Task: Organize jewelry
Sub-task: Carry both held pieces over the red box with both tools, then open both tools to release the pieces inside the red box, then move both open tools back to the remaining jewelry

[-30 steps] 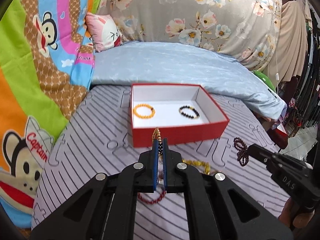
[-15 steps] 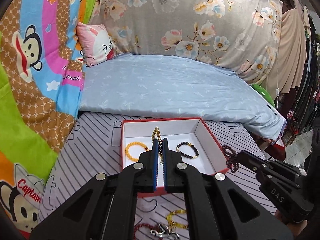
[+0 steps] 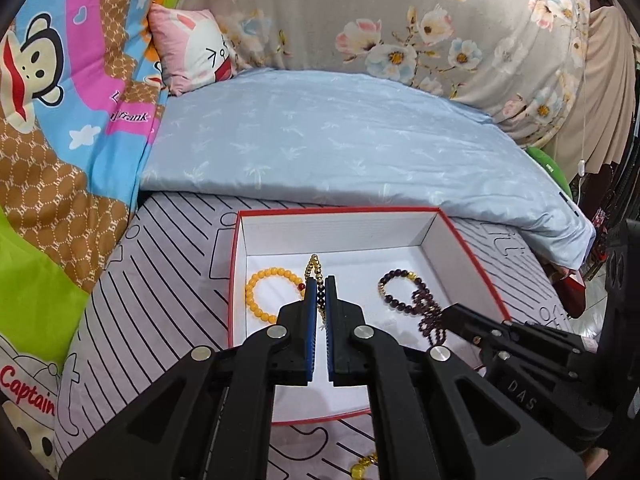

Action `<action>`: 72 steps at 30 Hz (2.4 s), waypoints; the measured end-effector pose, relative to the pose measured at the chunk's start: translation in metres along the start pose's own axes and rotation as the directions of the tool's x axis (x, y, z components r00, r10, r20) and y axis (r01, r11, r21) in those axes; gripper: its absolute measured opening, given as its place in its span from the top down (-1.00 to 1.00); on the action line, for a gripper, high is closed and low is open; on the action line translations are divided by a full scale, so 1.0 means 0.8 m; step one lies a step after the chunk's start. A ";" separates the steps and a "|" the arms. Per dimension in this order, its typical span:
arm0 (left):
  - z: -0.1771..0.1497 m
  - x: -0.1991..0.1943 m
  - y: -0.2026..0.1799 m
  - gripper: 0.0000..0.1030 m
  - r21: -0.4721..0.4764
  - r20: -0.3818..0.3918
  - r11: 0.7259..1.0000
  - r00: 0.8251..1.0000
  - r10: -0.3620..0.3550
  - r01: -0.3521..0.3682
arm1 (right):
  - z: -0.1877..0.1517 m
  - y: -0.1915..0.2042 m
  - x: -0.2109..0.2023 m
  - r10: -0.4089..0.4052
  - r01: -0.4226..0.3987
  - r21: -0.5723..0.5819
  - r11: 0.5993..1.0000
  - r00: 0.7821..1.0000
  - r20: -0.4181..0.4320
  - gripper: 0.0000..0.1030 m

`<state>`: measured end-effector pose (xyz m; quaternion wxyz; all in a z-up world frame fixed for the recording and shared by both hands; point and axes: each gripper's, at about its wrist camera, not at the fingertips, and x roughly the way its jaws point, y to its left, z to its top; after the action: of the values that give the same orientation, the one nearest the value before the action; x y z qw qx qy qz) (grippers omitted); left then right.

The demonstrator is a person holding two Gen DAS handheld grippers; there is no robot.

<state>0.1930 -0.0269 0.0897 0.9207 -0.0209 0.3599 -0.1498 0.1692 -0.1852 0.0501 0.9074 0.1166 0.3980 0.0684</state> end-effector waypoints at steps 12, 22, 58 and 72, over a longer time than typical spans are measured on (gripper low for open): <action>-0.011 0.019 0.004 0.73 -0.003 -0.030 0.999 0.999 0.036 -0.036 | -0.004 -0.037 -0.016 -0.153 0.152 0.018 0.988 0.986 0.059 0.75; -0.011 0.009 -0.002 0.28 0.012 0.000 0.997 0.997 0.076 -0.076 | -0.008 -0.017 -0.030 -0.161 0.165 -0.030 0.986 0.982 0.097 0.42; -0.057 -0.100 -0.018 0.11 0.023 0.039 0.997 0.997 0.069 -0.070 | -0.067 0.040 -0.135 -0.120 0.128 -0.050 0.991 0.982 0.144 0.35; -0.104 -0.122 0.000 -0.04 0.011 0.001 0.996 0.996 0.085 -0.085 | -0.118 0.028 -0.163 -0.153 0.157 -0.021 0.987 0.980 0.123 0.19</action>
<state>0.0697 0.0075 0.0920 0.9264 -0.0003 0.3595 -0.1125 0.0107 -0.1769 0.0861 0.9341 0.0752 0.3489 -0.0037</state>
